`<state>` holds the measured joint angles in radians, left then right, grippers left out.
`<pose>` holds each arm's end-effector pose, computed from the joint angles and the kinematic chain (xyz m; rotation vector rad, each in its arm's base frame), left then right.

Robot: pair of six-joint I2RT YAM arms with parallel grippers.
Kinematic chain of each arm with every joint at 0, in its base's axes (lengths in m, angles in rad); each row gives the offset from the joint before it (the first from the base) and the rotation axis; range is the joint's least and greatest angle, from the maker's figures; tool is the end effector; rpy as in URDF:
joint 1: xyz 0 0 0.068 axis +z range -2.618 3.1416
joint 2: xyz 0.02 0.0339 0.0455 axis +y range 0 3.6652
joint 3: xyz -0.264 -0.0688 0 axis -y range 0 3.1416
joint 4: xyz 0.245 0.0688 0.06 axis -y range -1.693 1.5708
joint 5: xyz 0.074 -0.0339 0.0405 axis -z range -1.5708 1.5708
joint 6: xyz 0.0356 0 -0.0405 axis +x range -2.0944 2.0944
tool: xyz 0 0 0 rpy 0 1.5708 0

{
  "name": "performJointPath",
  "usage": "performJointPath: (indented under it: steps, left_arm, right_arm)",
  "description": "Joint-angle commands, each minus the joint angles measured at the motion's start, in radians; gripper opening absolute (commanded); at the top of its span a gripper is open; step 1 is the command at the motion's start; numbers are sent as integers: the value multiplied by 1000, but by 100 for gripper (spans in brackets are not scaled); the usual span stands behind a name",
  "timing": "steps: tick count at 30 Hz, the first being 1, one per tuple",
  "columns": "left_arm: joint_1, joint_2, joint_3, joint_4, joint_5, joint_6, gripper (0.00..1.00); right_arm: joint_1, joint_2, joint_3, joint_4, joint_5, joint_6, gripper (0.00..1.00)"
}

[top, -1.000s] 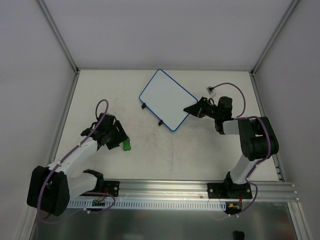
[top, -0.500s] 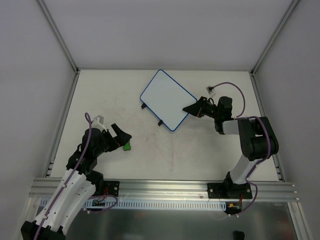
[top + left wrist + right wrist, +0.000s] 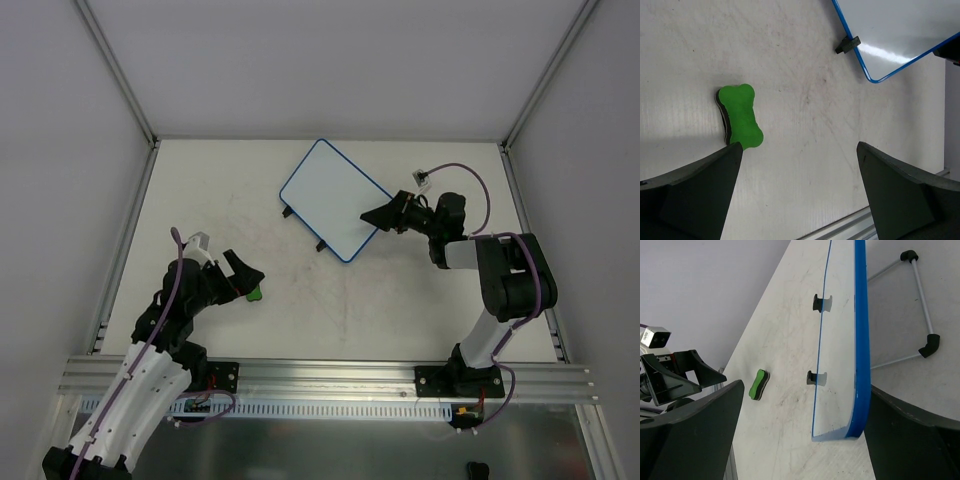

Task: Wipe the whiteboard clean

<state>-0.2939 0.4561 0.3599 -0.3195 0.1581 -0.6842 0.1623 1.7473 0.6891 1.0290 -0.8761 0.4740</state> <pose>0.1252 -0.0437 0.2219 -0.2959 2.0471 -0.7768 0.3267 0.0812 0.1865 -0.4614 1.6600 1.1742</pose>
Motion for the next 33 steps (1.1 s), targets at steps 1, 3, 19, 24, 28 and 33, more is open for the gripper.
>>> performJointPath:
  steps: [1,3,19,24,28,33]
  left_arm:
    - [-2,-27,-10,8,29,23,99]
    - [-1,-34,-12,10,32,20,99]
    - [-2,-128,-67,59,-28,80,99]
    - [-2,-106,-72,79,-63,147,99]
    - [-1,-77,-52,91,-63,161,99]
    - [-2,-53,-73,125,-77,183,99]
  right_arm:
    - [-12,-14,-16,82,8,8,98]
    - [-17,-23,-40,108,20,14,99]
    - [-58,-678,-459,-133,252,-63,99]
    - [-50,-962,-500,-455,273,-150,99]
    - [-49,-1118,-517,-659,350,-205,99]
    - [-47,-1276,-608,-707,390,-202,99]
